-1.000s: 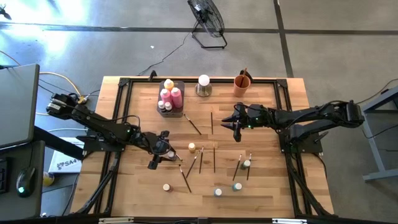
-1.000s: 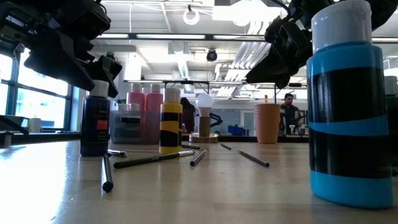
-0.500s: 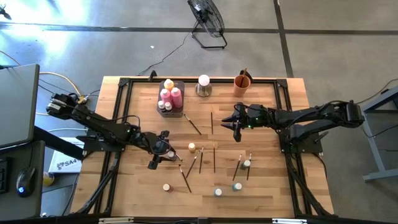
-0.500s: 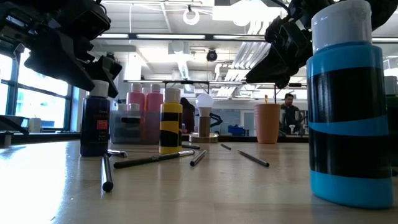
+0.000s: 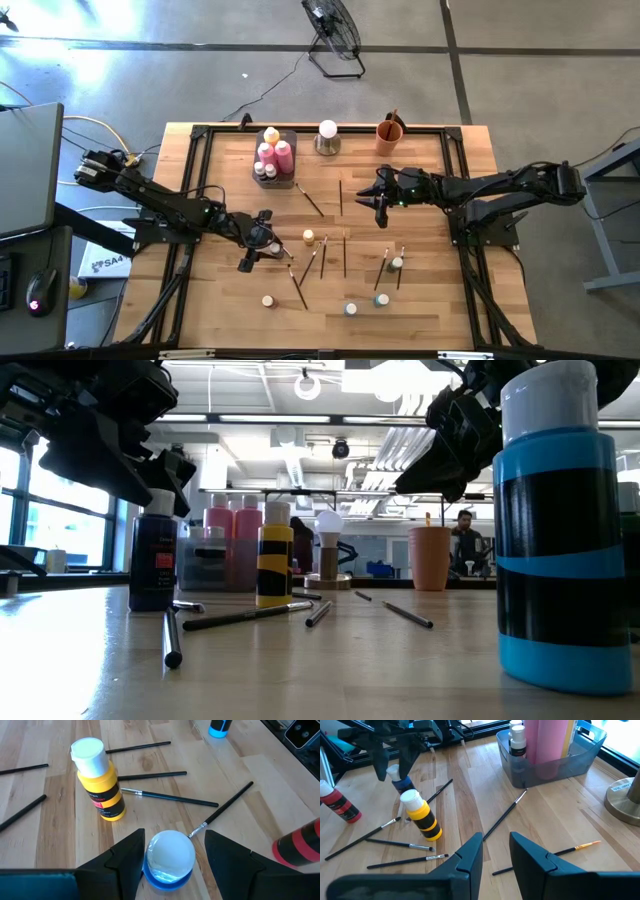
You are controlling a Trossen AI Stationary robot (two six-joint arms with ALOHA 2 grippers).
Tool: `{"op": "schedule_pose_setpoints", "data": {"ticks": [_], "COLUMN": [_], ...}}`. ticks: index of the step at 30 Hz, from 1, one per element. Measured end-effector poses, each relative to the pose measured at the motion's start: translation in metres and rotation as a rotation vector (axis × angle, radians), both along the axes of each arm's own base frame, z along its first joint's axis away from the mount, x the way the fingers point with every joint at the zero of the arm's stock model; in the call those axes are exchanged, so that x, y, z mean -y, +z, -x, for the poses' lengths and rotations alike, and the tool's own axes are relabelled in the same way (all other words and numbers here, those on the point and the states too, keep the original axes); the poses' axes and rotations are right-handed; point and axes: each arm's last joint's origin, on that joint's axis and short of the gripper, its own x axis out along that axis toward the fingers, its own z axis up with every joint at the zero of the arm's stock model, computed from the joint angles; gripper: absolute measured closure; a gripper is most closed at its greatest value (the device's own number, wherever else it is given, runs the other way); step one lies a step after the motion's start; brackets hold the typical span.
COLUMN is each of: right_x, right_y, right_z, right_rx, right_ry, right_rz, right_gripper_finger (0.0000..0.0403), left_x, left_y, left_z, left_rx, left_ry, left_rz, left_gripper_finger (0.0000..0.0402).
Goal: Pick & Place Paint Supplies
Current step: Put the small blue paint bottle into the gray bin
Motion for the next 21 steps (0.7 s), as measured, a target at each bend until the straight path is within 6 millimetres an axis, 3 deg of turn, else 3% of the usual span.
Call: {"op": "schedule_pose_setpoints", "data": {"ticks": [8,17,21], "right_x": [0.0,0.0,0.0], "right_y": [0.0,0.0,0.0], "right_z": [0.0,-0.0001,0.0], "right_rx": [0.0,0.0,0.0], "right_ry": [0.0,0.0,0.0], "right_rz": [0.0,0.0,0.0], "right_gripper_finger": [0.0312,0.0312,0.0312], "left_x": [-0.0001,-0.0002,-0.0002], "left_y": [0.0,0.0,0.0], "left_z": [0.0,0.0,-0.0001], "left_rx": [0.001,0.002,0.001], "left_ry": [0.003,0.005,0.01], "left_rz": [-0.002,-0.006,0.0], "left_gripper_finger": [0.0203,0.0273,0.028]}}
